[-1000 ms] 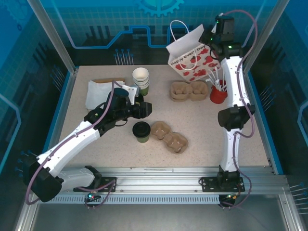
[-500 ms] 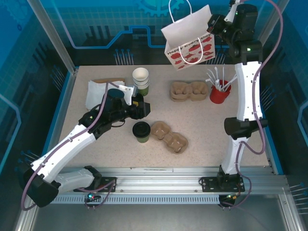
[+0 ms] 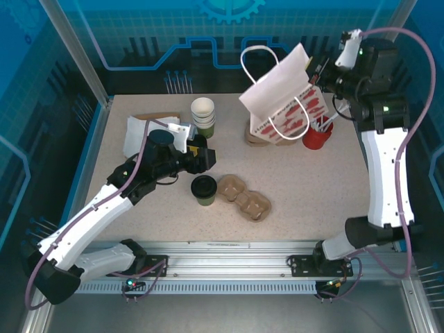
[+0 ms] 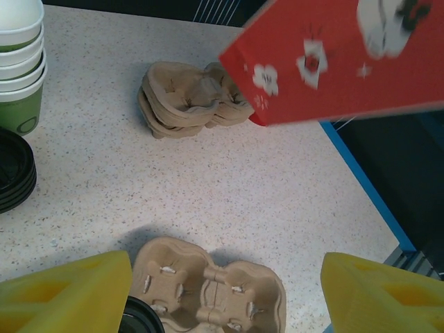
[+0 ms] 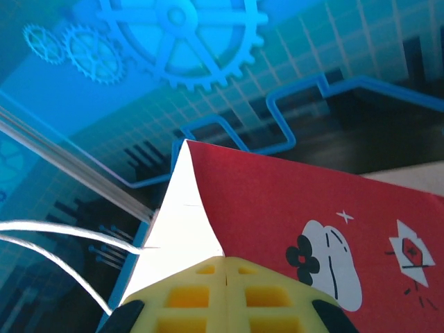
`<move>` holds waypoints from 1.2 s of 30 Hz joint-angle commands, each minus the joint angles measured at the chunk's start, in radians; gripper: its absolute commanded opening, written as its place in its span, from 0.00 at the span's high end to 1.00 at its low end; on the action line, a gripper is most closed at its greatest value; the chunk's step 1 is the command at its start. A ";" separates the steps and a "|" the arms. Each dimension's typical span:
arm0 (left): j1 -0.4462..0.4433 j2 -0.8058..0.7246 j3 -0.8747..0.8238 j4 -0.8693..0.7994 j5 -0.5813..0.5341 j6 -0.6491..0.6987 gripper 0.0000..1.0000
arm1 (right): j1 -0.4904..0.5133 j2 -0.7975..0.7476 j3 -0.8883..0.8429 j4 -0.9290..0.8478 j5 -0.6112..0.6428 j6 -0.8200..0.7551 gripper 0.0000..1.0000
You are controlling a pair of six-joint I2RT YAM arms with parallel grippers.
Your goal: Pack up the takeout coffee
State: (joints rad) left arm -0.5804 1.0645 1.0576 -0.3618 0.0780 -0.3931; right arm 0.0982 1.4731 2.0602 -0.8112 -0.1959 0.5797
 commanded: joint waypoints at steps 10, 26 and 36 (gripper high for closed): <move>-0.012 -0.025 -0.041 0.007 0.048 -0.018 0.26 | -0.010 -0.260 -0.403 -0.057 0.057 -0.032 1.00; -0.051 0.030 -0.034 0.037 0.057 -0.033 0.26 | -0.180 -0.413 -0.737 0.012 0.038 -0.021 1.00; -0.170 0.117 0.027 0.101 0.128 -0.016 0.25 | -0.299 -0.406 -0.743 -0.121 -0.053 -0.200 0.63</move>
State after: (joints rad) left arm -0.7158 1.1648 1.0428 -0.3161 0.1452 -0.4187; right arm -0.1715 1.0592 1.3079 -0.8619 -0.1928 0.4671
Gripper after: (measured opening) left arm 0.748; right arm 0.340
